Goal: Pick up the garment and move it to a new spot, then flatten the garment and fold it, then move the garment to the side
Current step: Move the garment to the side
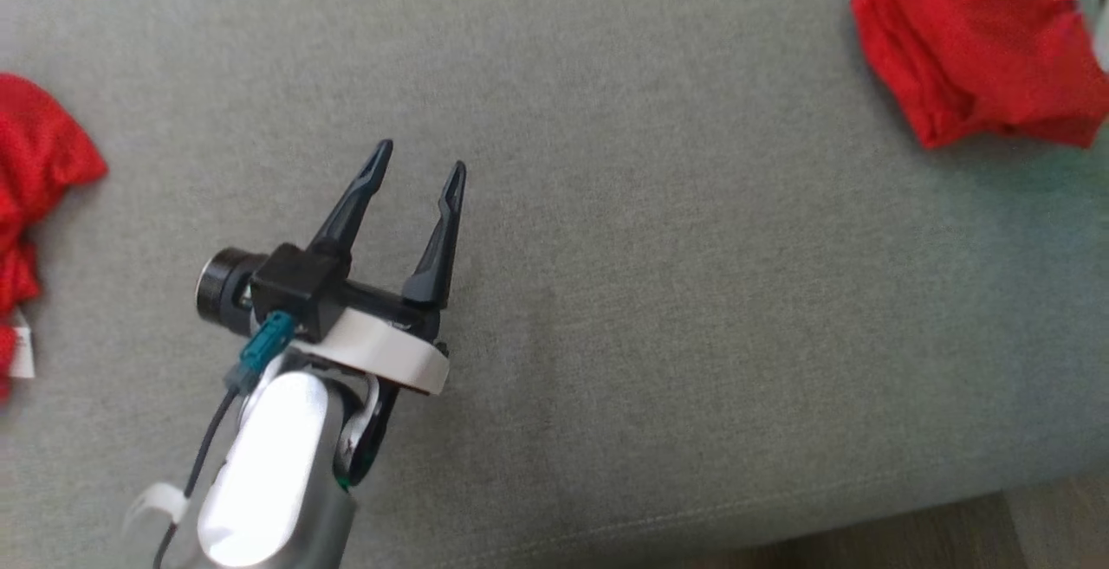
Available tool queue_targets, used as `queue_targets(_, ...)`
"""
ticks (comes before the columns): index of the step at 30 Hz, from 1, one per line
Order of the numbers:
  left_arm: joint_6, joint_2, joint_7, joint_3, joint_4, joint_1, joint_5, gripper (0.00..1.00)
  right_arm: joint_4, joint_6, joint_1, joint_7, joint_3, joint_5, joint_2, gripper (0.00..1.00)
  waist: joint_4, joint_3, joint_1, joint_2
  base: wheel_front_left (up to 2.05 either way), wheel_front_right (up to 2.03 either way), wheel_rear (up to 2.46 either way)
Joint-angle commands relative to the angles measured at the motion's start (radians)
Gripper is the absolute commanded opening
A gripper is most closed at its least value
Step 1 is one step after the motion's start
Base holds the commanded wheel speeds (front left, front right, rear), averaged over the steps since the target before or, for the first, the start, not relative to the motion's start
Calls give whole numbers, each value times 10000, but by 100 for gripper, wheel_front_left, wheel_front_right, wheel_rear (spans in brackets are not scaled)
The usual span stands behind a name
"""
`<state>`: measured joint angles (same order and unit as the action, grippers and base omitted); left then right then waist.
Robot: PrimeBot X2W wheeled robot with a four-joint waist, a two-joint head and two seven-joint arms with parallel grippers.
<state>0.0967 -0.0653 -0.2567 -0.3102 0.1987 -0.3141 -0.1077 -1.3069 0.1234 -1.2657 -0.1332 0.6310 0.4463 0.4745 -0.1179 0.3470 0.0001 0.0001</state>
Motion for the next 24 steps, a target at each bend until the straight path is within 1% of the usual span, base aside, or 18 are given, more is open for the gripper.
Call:
queue_targets(1, -53, -61, -51, 379, -324, 77, -98, 100, 167, 73, 25, 789, -200, -12, -292, 100, 101, -631, -1, -1, 0, 0, 0)
queue_targets(5, -158, -24, -51, 638, -387, 453, -260, 100, 467, 73, 414, 1967, -456, 229, -835, 100, 257, -1461, -1, -1, 0, 0, 0)
queue_targets(6, -158, -24, -51, 638, -387, 453, -260, 100, 467, 73, 414, 1967, -456, 229, -835, 100, 257, -1461, -1, -1, 0, 0, 0)
queue_targets(9, -226, -35, -51, 936, -477, 745, -339, 100, 1036, 73, 962, 2653, -560, 624, -1190, 100, 411, -2023, -1, -1, 0, 0, 0)
queue_targets(12, -245, -109, -51, 1247, -523, 943, -393, 100, 1749, 73, 1664, 3250, -579, 970, -1248, 100, 616, -2528, -1, -1, 0, 0, 0)
queue_targets(15, -321, -198, -51, 1566, -533, 1085, -401, 100, 2470, 73, 2507, 3600, -691, 1273, -1240, 100, 811, -2927, -1, -1, 0, 0, 0)
queue_targets(21, -611, -230, -51, 2091, -474, 1533, -381, 100, 4254, 73, 4656, 3913, -1255, 1330, -1341, 100, 1189, -3490, -1, -1, 0, 0, 0)
queue_targets(22, -658, -212, -51, 2194, -462, 1680, -379, 100, 4876, 73, 5483, 3935, -1604, 1158, -1372, 100, 1320, -3584, -1, -1, 0, 0, 0)
queue_targets(24, -630, -190, -51, 2241, -452, 1788, -384, 100, 5829, 73, 6327, 3942, -1924, 853, -1385, 100, 1458, -3625, -1, -1, 0, 0, 0)
